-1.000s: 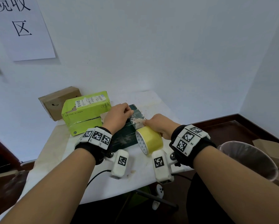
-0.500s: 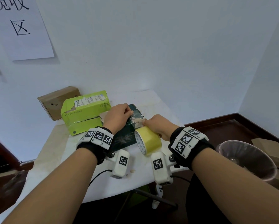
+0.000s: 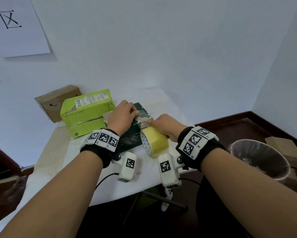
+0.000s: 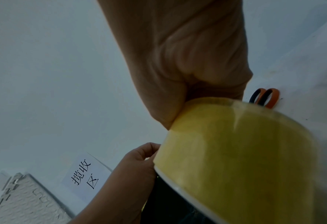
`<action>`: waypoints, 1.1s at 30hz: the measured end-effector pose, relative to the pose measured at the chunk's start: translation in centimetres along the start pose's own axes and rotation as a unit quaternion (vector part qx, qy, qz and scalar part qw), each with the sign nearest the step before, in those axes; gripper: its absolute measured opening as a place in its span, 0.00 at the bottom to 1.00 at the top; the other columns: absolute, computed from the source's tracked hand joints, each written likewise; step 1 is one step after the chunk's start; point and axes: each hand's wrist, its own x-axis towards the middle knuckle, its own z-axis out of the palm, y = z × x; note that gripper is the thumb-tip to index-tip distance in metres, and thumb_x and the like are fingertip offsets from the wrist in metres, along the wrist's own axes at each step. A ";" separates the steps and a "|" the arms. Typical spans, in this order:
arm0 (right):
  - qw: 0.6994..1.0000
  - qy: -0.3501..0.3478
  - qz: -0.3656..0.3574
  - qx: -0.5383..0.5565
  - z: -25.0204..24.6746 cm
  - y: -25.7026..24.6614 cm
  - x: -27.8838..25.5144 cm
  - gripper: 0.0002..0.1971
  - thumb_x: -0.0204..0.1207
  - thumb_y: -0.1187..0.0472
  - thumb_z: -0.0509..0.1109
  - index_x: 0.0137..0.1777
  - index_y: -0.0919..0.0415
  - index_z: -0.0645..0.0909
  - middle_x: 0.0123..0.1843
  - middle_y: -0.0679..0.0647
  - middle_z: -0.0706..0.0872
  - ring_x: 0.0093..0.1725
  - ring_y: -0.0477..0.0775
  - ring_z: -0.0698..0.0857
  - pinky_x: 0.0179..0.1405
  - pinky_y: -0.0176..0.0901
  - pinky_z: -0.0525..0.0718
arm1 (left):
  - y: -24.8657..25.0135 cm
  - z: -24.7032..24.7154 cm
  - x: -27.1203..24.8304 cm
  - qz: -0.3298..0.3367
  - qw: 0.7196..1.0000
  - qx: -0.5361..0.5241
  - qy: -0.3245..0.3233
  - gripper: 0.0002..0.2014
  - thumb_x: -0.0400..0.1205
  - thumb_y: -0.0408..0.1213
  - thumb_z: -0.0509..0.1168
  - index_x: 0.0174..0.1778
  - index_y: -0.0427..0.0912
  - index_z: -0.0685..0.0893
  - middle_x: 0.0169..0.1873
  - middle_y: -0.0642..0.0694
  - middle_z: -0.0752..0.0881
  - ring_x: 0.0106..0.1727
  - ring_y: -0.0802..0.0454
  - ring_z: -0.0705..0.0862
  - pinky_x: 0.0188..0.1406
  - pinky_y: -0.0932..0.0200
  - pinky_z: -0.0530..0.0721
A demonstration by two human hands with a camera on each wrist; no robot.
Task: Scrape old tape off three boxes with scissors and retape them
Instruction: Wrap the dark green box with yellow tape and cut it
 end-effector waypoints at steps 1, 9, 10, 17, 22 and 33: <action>1.000 0.002 -0.001 0.003 0.0 0.0 0.0 0.19 0.83 0.55 0.60 0.60 0.74 0.79 0.50 0.65 0.82 0.49 0.60 0.81 0.56 0.55 0.82 | 0.0 0.1 0.0 0.001 1.000 0.005 0.001 0.10 0.84 0.45 0.63 0.48 0.42 0.82 0.51 0.47 0.76 0.46 0.50 0.77 0.42 0.55 0.75; 1.000 0.002 -0.002 0.016 0.1 0.3 0.1 0.20 0.84 0.54 0.60 0.60 0.73 0.79 0.46 0.61 0.81 0.45 0.58 0.80 0.51 0.53 0.82 | -0.1 0.2 0.2 -0.011 0.999 0.030 -0.021 0.12 0.84 0.48 0.63 0.50 0.42 0.80 0.57 0.46 0.69 0.44 0.46 0.80 0.41 0.52 0.79; 1.000 0.001 -0.001 0.018 0.1 0.3 0.2 0.20 0.83 0.53 0.60 0.60 0.72 0.79 0.46 0.61 0.81 0.45 0.58 0.80 0.53 0.55 0.83 | -0.1 0.2 0.3 -0.013 0.999 0.025 -0.026 0.11 0.84 0.47 0.63 0.50 0.41 0.79 0.57 0.45 0.69 0.45 0.45 0.80 0.43 0.51 0.80; 1.000 0.003 0.002 0.016 0.1 0.4 0.2 0.20 0.83 0.52 0.62 0.59 0.72 0.80 0.47 0.61 0.81 0.46 0.59 0.81 0.55 0.54 0.83 | -0.4 -0.4 1.0 -0.034 0.996 -0.025 -0.077 0.14 0.83 0.43 0.66 0.55 0.38 0.73 0.58 0.44 0.68 0.47 0.48 0.75 0.51 0.59 0.73; 1.000 -0.001 0.008 0.021 0.2 0.5 0.3 0.21 0.84 0.53 0.60 0.61 0.73 0.79 0.47 0.61 0.80 0.46 0.58 0.80 0.61 0.57 0.81 | -0.5 -0.3 1.0 -0.027 0.997 0.006 -0.078 0.09 0.86 0.38 0.58 0.59 0.37 0.73 0.61 0.40 0.71 0.52 0.41 0.80 0.55 0.47 0.80; 0.999 -0.005 0.018 0.041 0.2 0.5 0.1 0.10 0.83 0.54 0.62 0.47 0.61 0.74 0.42 0.59 0.75 0.42 0.55 0.75 0.41 0.46 0.72 | -1.0 -1.3 -0.7 0.029 0.993 -0.080 -0.087 0.12 0.86 0.32 0.56 0.53 0.52 0.81 0.54 0.51 0.75 0.52 0.55 0.75 0.46 0.62 0.68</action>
